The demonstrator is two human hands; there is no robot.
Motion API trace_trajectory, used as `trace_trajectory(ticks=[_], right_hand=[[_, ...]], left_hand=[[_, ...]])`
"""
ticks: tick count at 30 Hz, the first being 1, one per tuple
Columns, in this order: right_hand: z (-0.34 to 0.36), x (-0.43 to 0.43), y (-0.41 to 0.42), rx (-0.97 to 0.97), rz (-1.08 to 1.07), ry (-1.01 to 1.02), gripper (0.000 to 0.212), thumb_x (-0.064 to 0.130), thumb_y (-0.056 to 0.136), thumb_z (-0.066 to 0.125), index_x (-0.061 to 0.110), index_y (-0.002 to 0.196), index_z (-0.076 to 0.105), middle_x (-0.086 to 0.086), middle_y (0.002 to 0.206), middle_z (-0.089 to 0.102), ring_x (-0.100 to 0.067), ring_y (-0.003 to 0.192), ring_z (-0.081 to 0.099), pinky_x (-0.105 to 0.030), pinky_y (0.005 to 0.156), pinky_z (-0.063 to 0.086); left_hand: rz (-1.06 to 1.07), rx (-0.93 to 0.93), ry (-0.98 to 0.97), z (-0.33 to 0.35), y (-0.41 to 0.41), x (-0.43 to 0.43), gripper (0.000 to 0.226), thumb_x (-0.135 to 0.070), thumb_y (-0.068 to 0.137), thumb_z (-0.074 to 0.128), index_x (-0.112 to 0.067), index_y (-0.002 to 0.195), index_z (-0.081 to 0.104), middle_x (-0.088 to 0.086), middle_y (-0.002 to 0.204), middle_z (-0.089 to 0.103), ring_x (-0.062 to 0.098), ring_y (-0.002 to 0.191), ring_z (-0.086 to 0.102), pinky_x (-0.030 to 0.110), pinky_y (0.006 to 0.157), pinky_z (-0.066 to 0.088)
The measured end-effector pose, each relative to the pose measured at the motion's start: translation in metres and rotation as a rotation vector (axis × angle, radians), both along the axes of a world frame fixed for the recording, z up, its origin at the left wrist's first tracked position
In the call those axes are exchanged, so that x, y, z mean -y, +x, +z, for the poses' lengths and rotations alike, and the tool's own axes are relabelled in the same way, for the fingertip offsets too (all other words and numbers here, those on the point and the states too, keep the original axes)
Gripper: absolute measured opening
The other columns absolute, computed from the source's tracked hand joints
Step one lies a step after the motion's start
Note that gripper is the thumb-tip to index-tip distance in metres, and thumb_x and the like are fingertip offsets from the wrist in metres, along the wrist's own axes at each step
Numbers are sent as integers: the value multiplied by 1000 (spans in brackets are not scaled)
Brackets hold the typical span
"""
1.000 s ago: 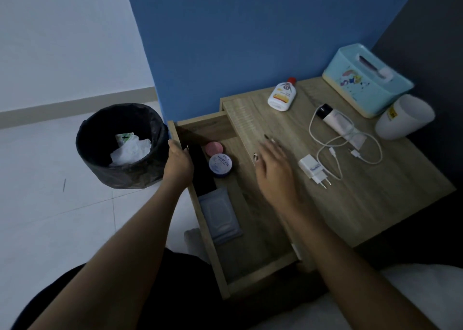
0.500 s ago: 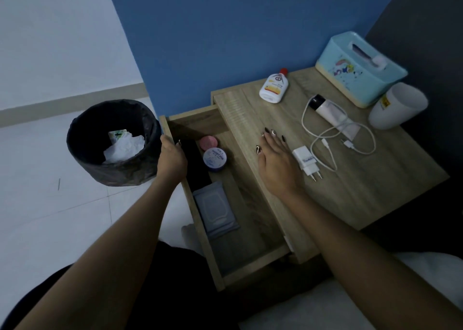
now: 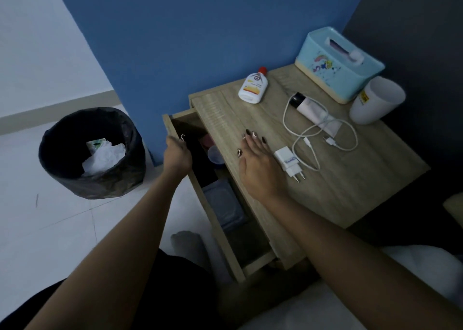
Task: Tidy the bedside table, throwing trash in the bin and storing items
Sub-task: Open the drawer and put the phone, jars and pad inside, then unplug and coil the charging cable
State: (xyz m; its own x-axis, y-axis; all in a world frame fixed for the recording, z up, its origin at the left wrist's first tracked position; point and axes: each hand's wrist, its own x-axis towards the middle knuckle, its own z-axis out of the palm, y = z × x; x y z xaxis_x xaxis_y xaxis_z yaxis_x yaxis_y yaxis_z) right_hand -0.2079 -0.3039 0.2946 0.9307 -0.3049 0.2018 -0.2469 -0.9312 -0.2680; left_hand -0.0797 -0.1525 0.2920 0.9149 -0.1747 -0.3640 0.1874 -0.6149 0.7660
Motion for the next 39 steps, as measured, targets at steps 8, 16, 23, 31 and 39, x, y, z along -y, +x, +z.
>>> trace_trajectory(ticks=[8,16,23,31,39], right_hand=[[0,0,0,51,-6,-8,49,19,92,33,-2,132,52,-15,142,50,-26,138,39,-44,115,29],[1,0,0,66,-11,-22,46,19,94,36,-2,132,53,-16,140,53,-27,137,41,-44,115,30],[1,0,0,60,-17,-18,48,20,94,33,-2,132,53,-16,139,54,-28,137,41,-43,115,30],[-2,1,0,66,-11,-33,47,21,96,33,-1,133,52,-15,139,54,-28,137,41,-43,115,31],[0,2,0,66,-21,-15,41,17,97,40,0,130,55,-15,137,56,-27,135,44,-43,114,33]], left_hand=[[60,-91,-165,7,6,56,48,-35,102,22,-3,133,39,19,137,47,35,123,47,42,99,38],[37,-90,-142,5,7,84,61,-45,100,25,1,139,32,24,144,41,38,131,41,45,109,34],[-2,-46,-105,2,10,83,55,-40,101,28,3,133,37,24,138,46,37,126,45,42,103,38],[-37,-90,-130,-4,16,79,61,-49,97,29,-1,136,34,23,139,46,39,126,46,51,107,37],[-36,-92,-96,-4,16,80,62,-49,98,29,-2,137,33,23,139,45,39,126,46,51,106,38]])
